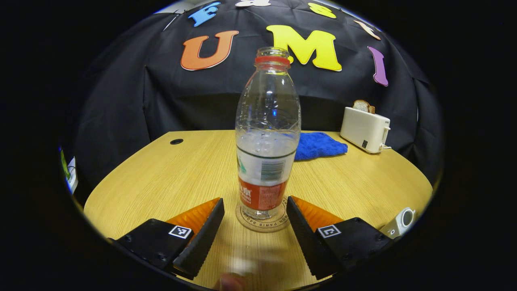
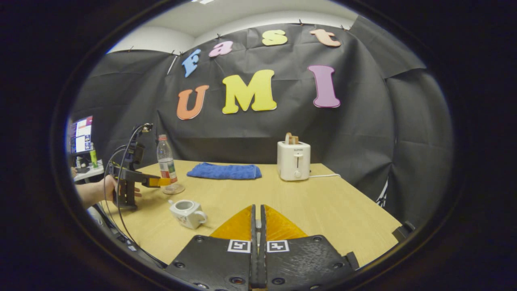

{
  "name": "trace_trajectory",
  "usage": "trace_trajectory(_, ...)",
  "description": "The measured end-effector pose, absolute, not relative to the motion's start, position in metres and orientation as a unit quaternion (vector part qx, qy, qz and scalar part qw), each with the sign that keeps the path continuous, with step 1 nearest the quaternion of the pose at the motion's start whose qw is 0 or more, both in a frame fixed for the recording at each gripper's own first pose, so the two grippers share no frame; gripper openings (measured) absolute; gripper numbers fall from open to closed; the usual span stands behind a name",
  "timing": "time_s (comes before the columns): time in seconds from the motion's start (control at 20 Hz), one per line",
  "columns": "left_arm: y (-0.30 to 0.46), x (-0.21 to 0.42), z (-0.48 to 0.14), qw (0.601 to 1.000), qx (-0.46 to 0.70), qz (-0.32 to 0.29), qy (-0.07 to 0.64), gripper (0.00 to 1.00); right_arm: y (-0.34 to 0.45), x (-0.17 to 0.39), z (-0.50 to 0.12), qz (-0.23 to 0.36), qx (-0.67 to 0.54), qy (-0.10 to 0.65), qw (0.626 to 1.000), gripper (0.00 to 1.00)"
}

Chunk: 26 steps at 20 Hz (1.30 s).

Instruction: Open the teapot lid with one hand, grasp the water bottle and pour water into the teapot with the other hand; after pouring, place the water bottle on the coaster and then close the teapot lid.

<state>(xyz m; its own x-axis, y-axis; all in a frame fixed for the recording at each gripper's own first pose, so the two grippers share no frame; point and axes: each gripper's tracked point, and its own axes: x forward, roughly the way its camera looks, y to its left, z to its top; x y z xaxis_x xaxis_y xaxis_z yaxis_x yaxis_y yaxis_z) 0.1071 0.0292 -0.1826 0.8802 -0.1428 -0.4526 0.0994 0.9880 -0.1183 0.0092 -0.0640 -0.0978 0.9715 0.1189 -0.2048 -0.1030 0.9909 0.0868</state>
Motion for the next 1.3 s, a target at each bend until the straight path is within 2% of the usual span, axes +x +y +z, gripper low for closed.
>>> trace_trajectory(0.2,0.054,0.061,-0.159,0.975,-0.059,-0.044,0.211,0.97,-0.027,0.026,-0.086,0.092,0.037,0.094,0.991,0.0)
trace_trajectory(0.55,0.118,-0.002,-0.107,0.991,-0.044,0.023,0.128,0.97,0.066,0.066,-0.077,0.193,0.047,0.085,0.976,0.0)
trace_trajectory(0.9,0.145,-0.032,-0.082,0.994,-0.028,0.07,0.074,0.97,0.101,0.082,-0.106,0.223,0.018,0.107,0.969,0.0)
trace_trajectory(1.3,0.137,-0.041,-0.073,0.995,-0.029,0.067,0.063,0.96,0.108,0.085,-0.128,0.228,0.006,0.112,0.967,0.0)
